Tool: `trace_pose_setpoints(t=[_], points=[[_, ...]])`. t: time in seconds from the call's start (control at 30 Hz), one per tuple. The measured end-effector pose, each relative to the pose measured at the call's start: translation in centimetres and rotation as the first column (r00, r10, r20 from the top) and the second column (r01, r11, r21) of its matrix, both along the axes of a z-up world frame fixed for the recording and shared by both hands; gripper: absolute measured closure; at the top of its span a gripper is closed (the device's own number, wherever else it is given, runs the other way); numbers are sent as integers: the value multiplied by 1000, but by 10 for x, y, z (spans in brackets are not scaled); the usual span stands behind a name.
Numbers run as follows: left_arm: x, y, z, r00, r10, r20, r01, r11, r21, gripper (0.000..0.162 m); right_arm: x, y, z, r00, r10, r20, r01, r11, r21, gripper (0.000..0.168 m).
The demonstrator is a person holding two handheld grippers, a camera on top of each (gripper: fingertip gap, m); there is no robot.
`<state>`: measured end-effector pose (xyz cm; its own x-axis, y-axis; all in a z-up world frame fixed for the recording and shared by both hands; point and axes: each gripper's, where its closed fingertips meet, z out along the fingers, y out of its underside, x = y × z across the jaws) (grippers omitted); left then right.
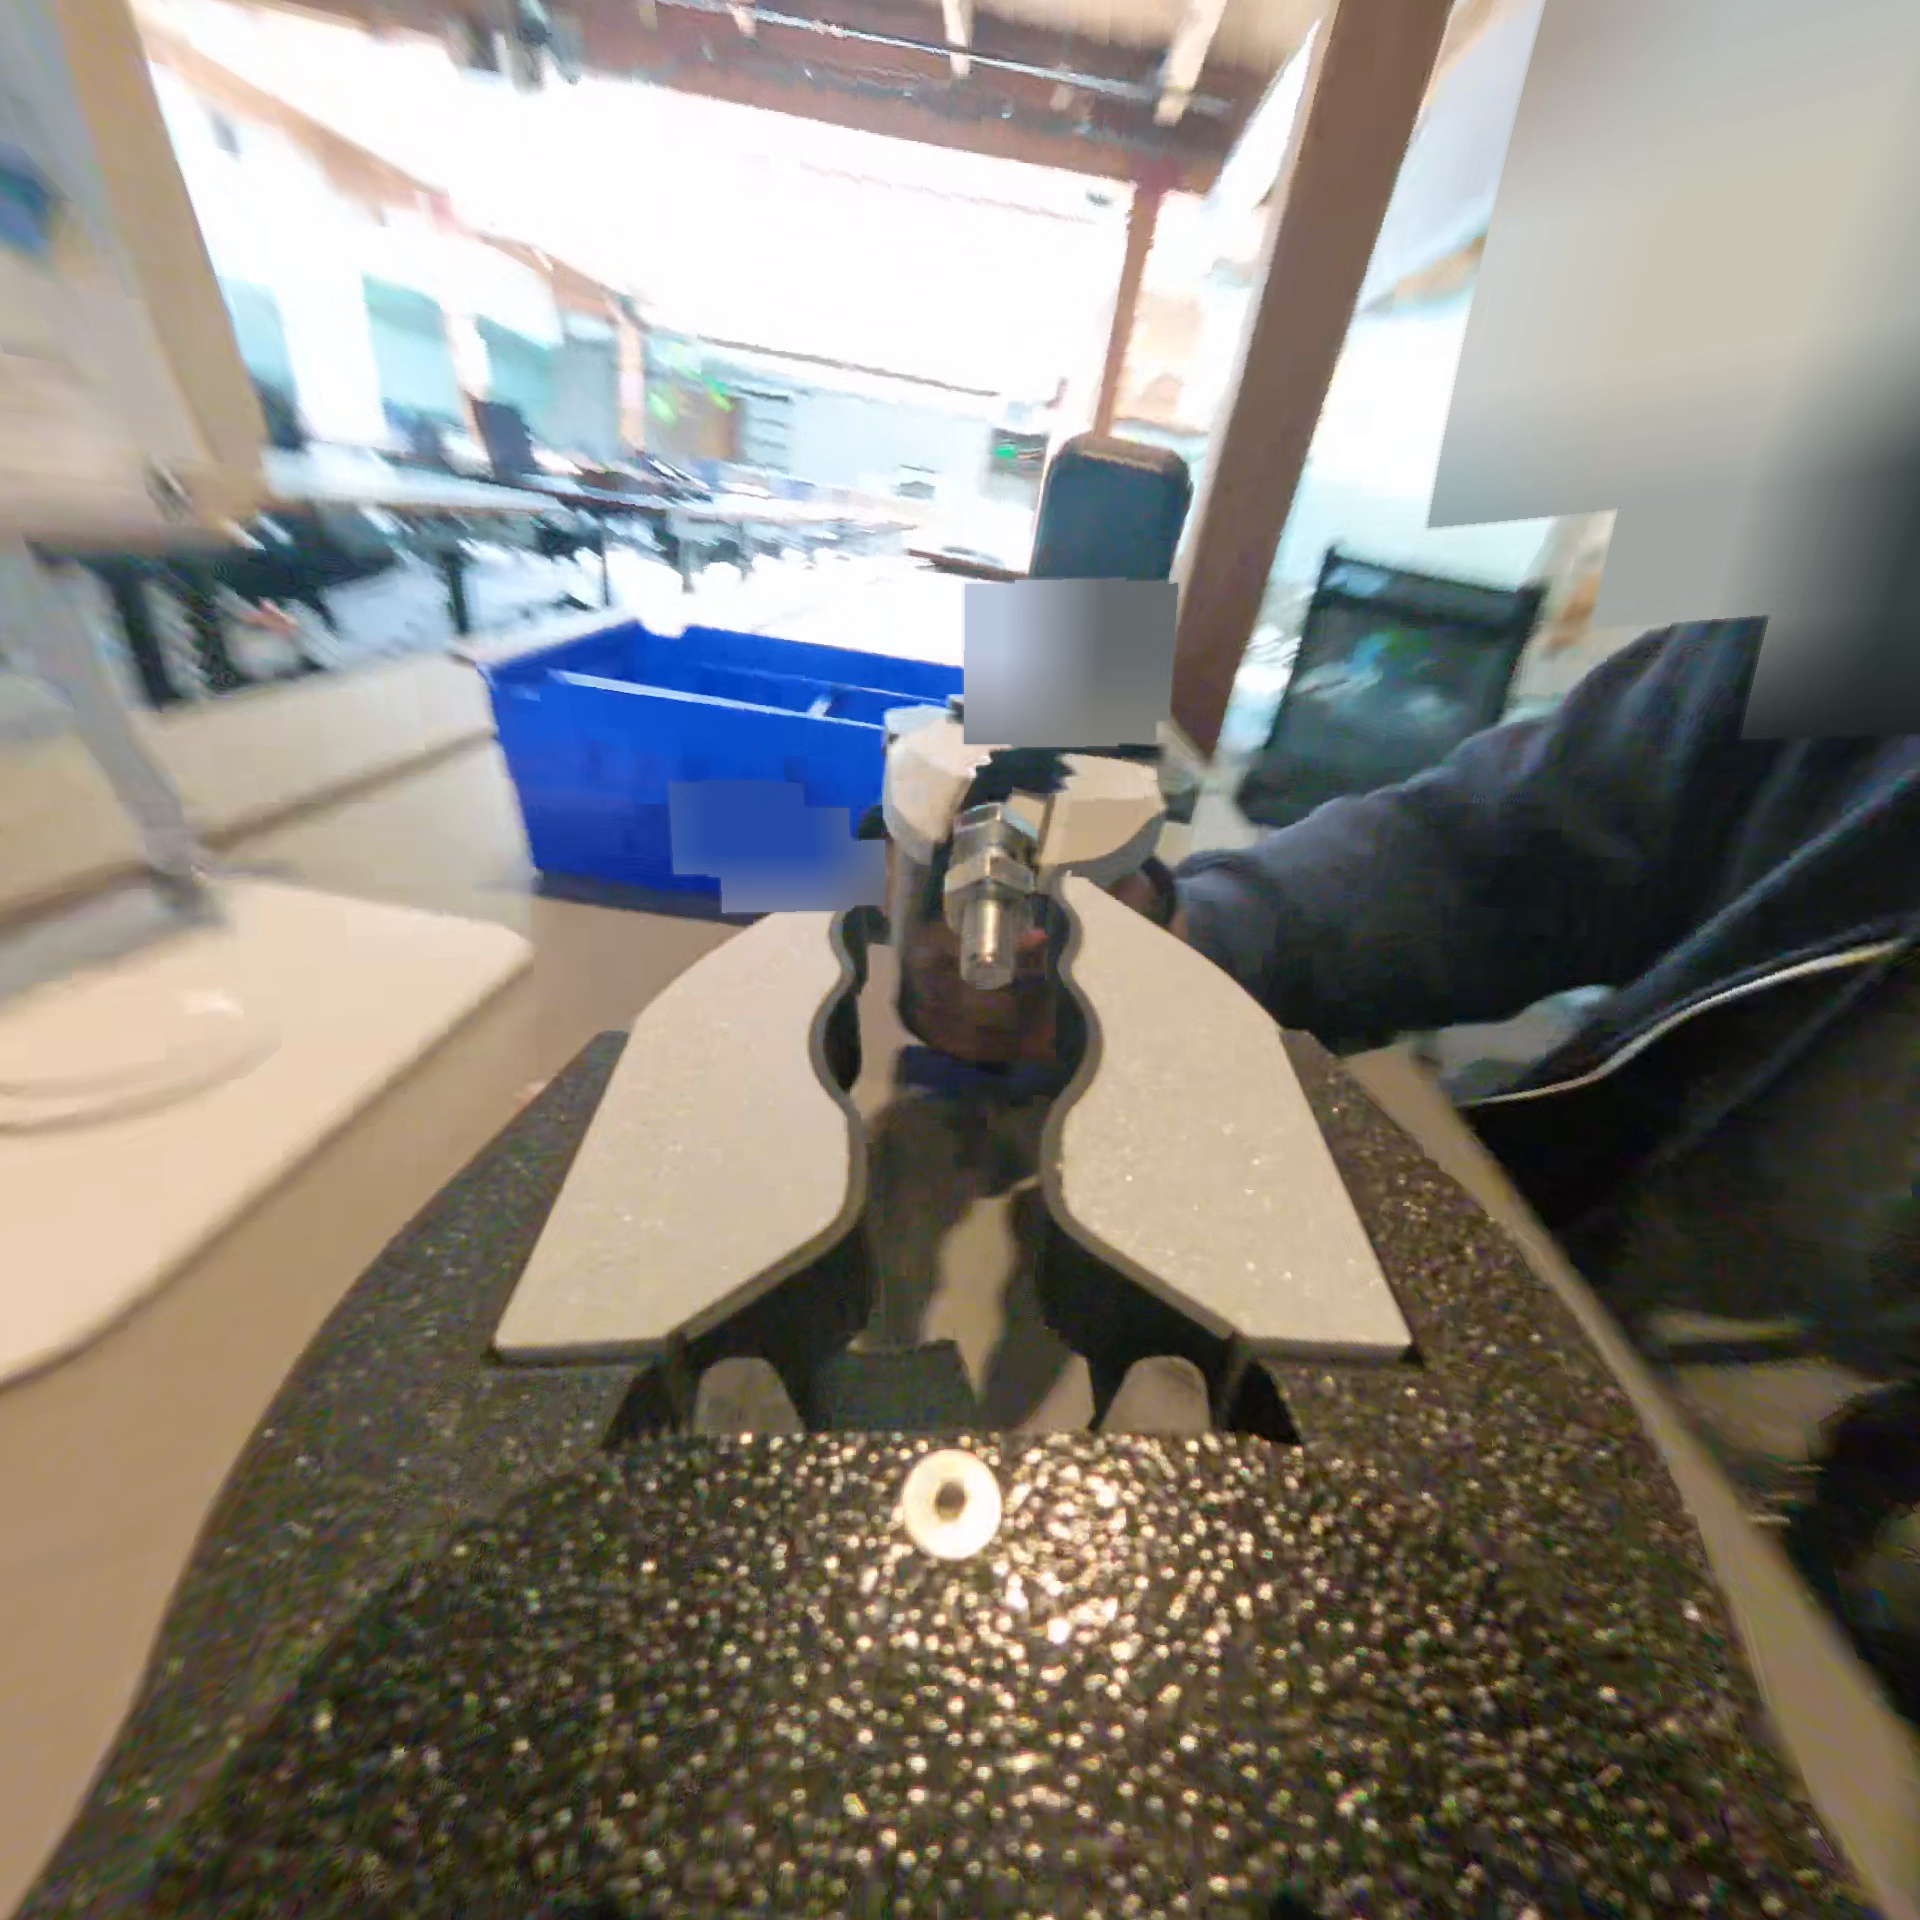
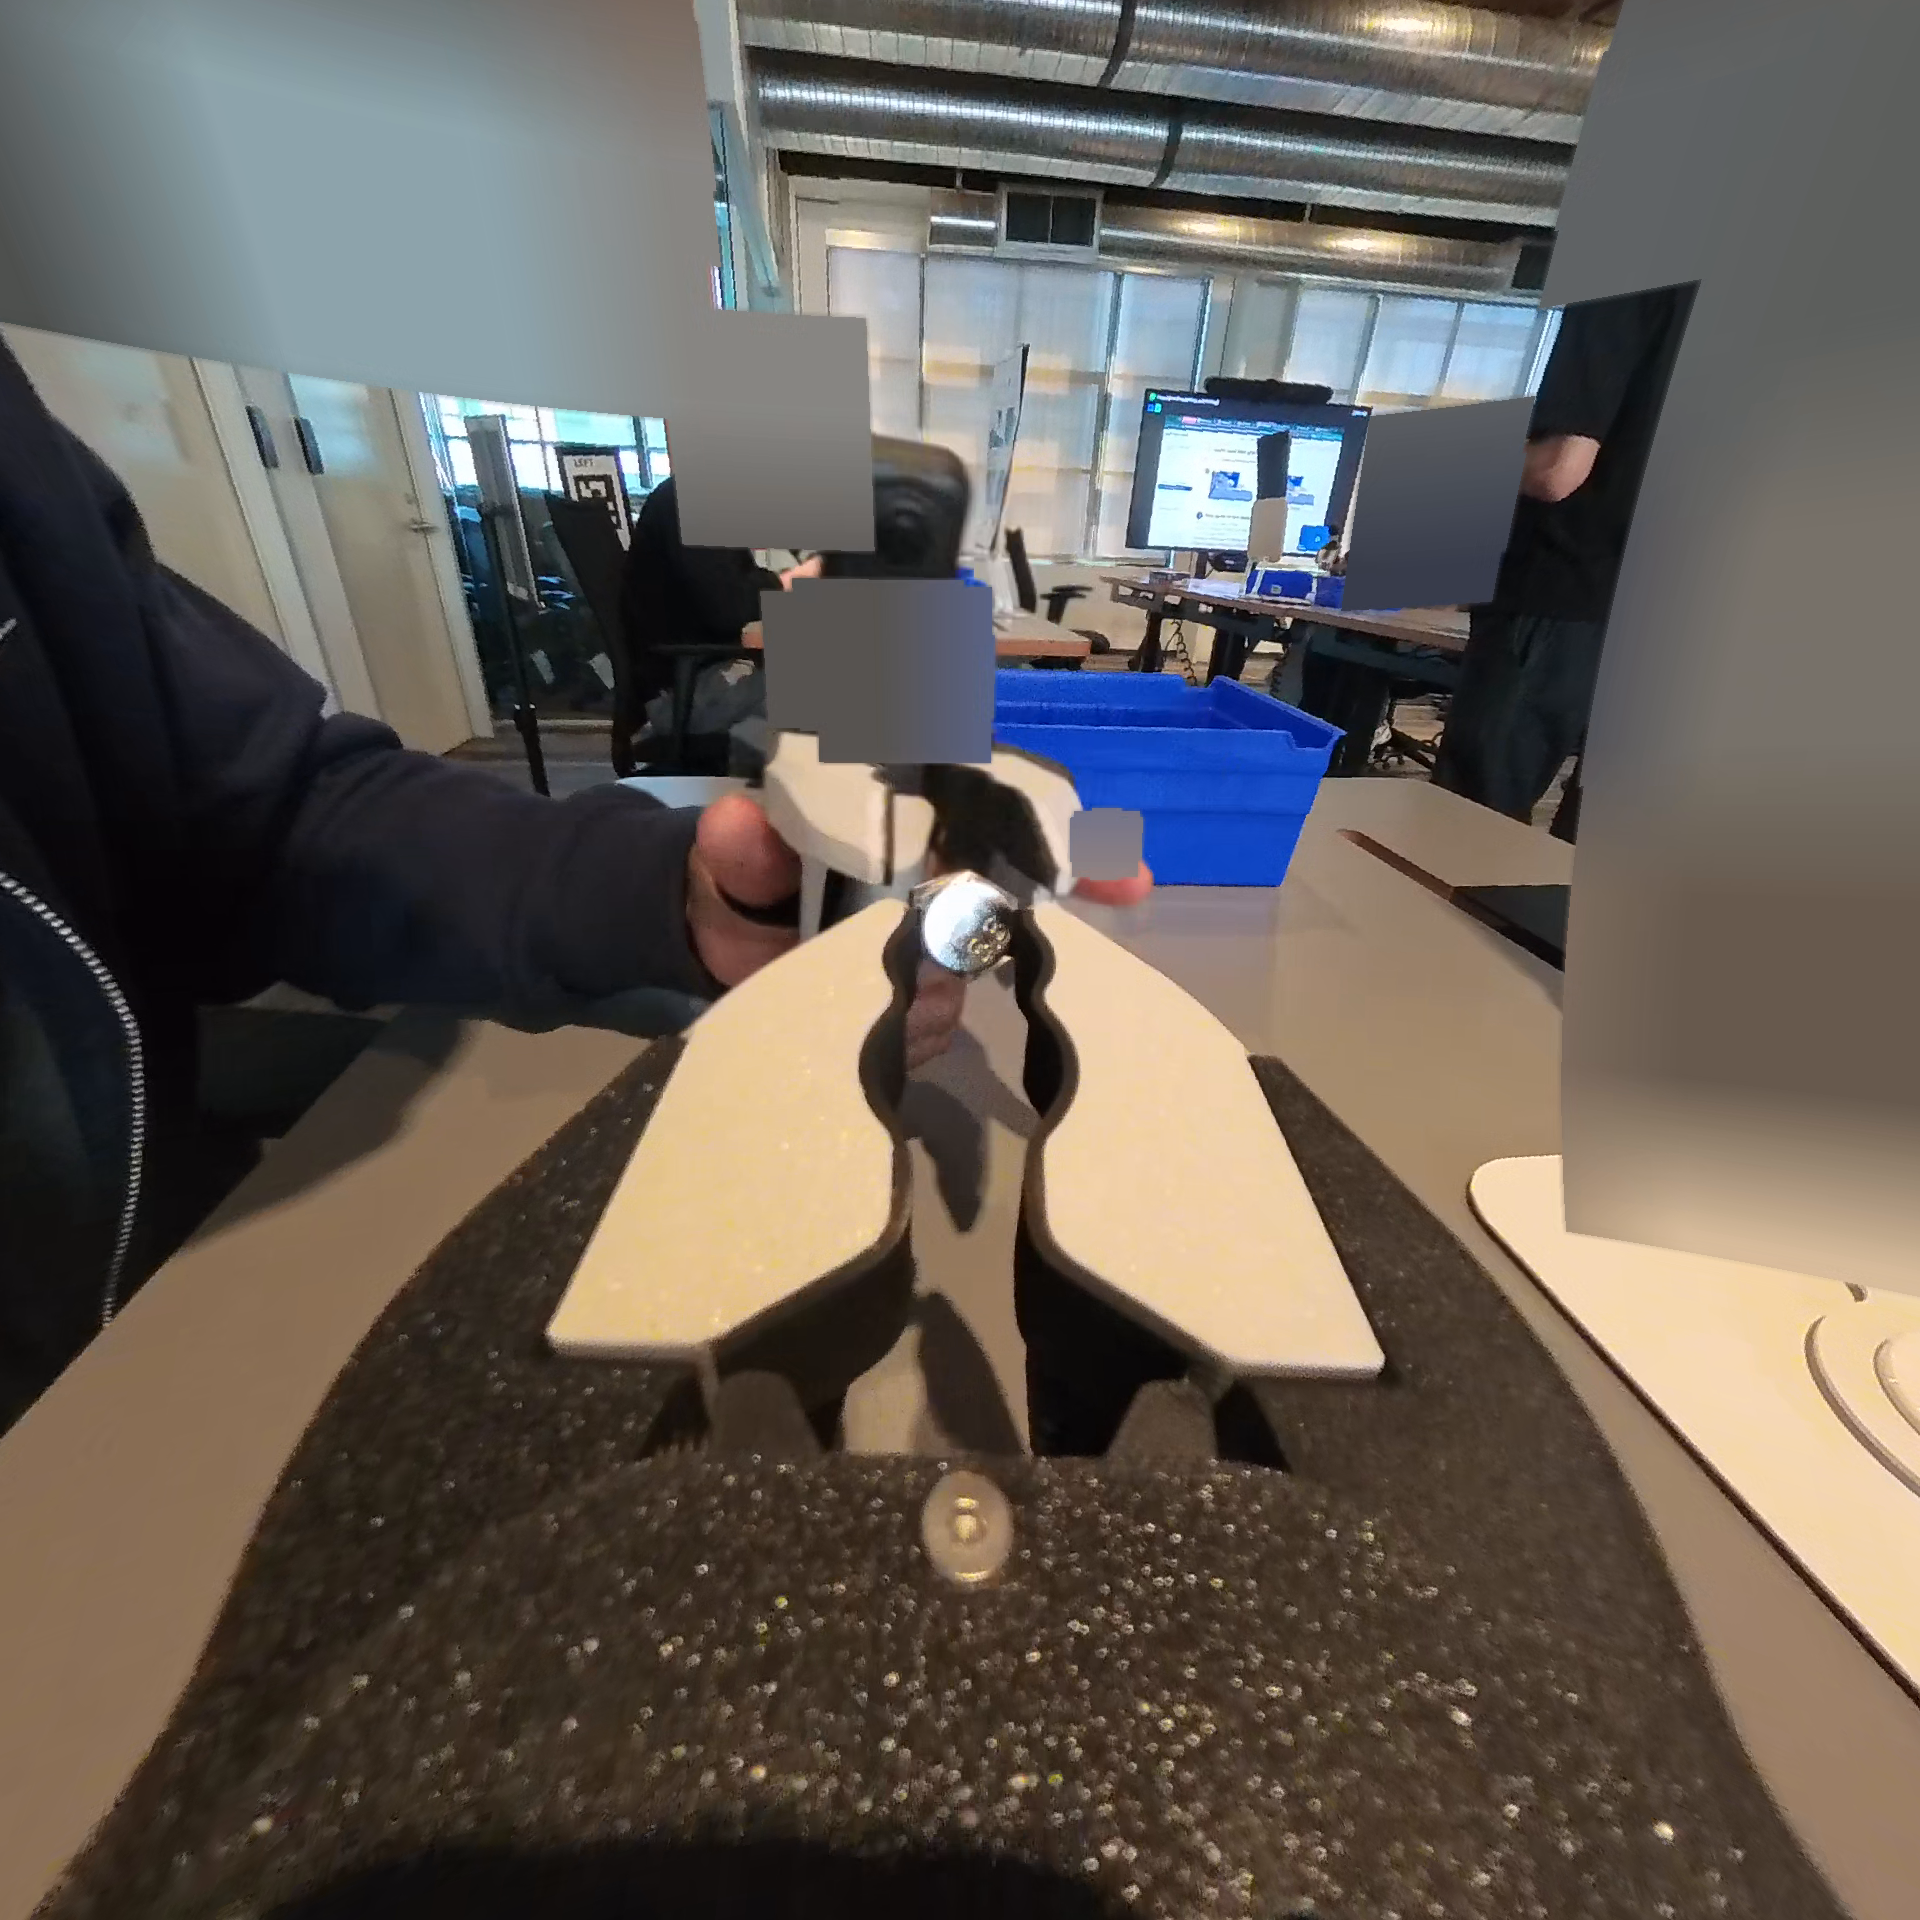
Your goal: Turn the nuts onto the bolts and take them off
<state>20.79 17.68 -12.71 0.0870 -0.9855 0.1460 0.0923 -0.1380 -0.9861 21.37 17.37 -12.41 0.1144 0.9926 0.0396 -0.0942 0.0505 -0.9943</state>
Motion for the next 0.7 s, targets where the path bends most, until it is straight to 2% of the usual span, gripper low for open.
trace_pose_setpoints(t=[0.07,0.17,0.27,0.37,0.47,0.53,0.6,0.67,0.7], points=[[3,-4,3,997,65,-33,-58,982,177,130,1,0,1,1000,4,-11,-4,1000,-7,152],[8,-10,2,990,126,-64,-98,936,339,132,2,0,3,999,10,-32,-11,1000,-24,152],[12,-9,0,978,190,-81,-139,896,423,135,1,-1,5,998,25,-53,-27,999,-46,152],[11,-6,-2,961,258,-96,-176,846,502,145,0,-3,5,997,47,-69,-51,997,-64,152],[10,-7,-2,960,262,-101,-174,838,517,145,-1,-5,6,996,55,-73,-60,996,-67,152],[10,-8,-3,971,207,-121,-138,894,427,145,-1,-5,5,996,56,-65,-60,996,-61,152],[10,-10,-3,989,100,-108,-69,964,256,146,-1,-6,5,997,57,-60,-61,997,-53,152],[9,-13,-3,997,-48,-52,49,999,5,146,-2,-7,4,998,52,-47,-54,998,-37,152],[9,-15,-4,992,-126,-5,124,982,-140,145,-3,-7,3,998,48,-37,-49,998,-30,152]])
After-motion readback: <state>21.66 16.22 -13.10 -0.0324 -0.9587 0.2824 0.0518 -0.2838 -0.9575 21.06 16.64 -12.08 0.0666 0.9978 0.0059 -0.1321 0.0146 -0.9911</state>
